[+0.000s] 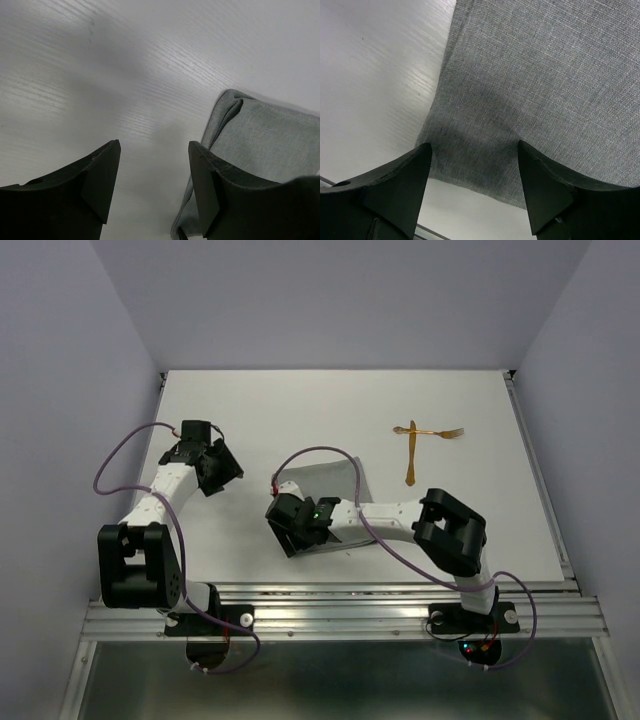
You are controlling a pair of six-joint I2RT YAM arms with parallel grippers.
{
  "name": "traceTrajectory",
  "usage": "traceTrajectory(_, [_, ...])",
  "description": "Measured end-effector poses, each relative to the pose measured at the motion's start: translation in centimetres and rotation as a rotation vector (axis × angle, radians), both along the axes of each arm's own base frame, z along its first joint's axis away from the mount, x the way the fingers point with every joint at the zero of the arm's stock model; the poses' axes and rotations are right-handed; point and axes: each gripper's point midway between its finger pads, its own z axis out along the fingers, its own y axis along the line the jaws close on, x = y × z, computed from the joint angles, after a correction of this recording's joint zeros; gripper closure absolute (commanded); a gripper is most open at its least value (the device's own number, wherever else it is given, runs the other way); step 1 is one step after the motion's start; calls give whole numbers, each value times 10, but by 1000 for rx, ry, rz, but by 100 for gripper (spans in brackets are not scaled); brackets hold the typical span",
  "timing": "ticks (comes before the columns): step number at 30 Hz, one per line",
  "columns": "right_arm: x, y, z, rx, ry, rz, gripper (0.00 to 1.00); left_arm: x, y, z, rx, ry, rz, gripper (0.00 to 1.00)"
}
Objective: Fold the napkin into a case and place the utensils inside
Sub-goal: Smooth out the lower triangle-folded napkin at the center of the board.
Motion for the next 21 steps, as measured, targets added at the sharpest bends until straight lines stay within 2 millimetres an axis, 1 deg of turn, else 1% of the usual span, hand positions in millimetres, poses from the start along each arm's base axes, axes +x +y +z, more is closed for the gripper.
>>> traceTrajectory(1, [0, 0, -4, -8, -2, 1, 25, 0, 0, 0, 0, 2, 0, 32])
traceTrajectory(4, [-1, 1, -6, -18, -15, 2, 27, 0, 0, -1, 0, 1, 0, 32])
traceTrajectory(5, [-2, 1, -5, -17, -18, 3, 31, 1, 0, 0, 0, 0, 0, 32])
traceTrajectory(11, [-2, 1, -9, -17, -35, -9, 32, 2, 0, 0, 0, -5, 0, 32])
traceTrajectory(19, [-4, -23, -6, -38, -70, -20, 30, 3, 0, 0, 0, -8, 0, 32])
traceTrajectory(21, [-3, -26, -2, -42, -82, -19, 27, 3, 0, -2, 1, -4, -1, 32])
